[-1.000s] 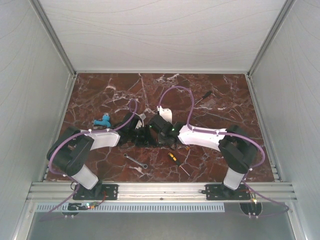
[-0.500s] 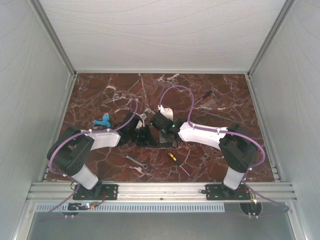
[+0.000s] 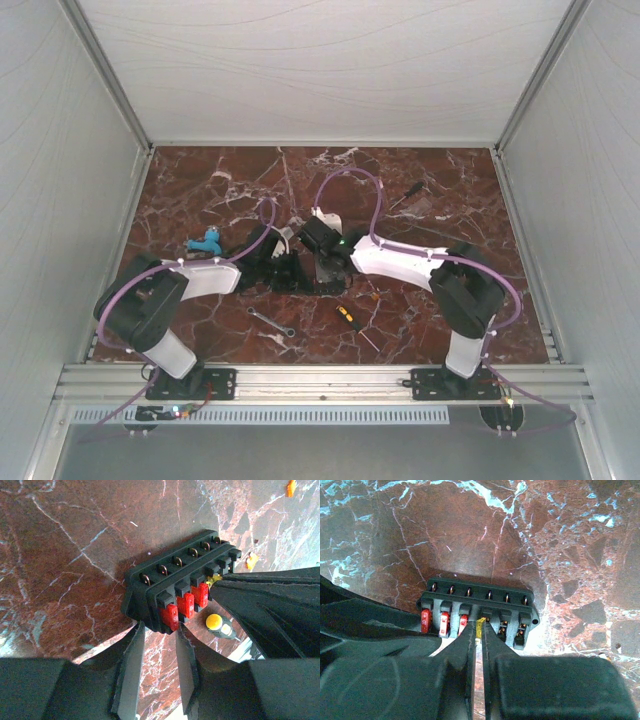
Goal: Snap on the fuse box
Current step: Adjust the fuse in the fuse box base.
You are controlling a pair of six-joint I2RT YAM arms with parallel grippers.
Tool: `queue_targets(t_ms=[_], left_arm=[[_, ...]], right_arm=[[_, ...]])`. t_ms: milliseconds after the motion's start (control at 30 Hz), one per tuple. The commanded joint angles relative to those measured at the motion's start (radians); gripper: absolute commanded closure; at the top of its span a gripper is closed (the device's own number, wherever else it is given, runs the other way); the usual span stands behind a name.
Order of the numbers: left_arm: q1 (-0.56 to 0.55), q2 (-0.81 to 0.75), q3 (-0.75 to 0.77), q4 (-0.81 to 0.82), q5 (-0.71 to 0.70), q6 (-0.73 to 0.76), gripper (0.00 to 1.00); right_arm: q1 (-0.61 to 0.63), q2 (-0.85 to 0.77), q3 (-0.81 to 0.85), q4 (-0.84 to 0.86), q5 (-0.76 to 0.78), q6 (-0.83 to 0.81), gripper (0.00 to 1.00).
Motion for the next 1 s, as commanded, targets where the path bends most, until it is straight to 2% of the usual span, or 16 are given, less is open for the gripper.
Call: queue_targets(t_ms=[0,133,367,633,667,800,967], left_arm=[[0.003,0.022,-0.008,-0.061,-0.029,0.01,0.7],[0.003,0.018,-0.013,-0.057,-0.026,0.006,0.71],[0.003,0.007,-0.032,-0.038,-0.003,-0.025,0.73],[0.001,0.002,-0.078,0.047,0.066,-0.094,0.74],[-0.001,0.002,-0.081,0.059,0.073,-0.104,0.74],[-0.01,0.003,-0.088,0.097,0.089,-0.134,0.73],[-0.032,-0.004,-0.091,0.127,0.092,-0.164,0.69]], right_arm=[[0.011,0.132,-0.069,-0.162,-0.106,-0.012,1.0],[0.01,0.143,-0.081,-0.169,-0.078,0.0,1.0],[-0.019,0.021,-0.077,-0.181,-0.025,0.009,1.0],[-0.035,0.004,-0.005,-0.185,-0.061,-0.037,1.0],[-0.036,0.0,0.0,-0.184,-0.064,-0.041,0.99],[-0.053,-0.025,0.029,-0.179,-0.119,-0.064,0.8],[-0.097,-0.065,0.067,-0.199,-0.195,-0.094,0.62]])
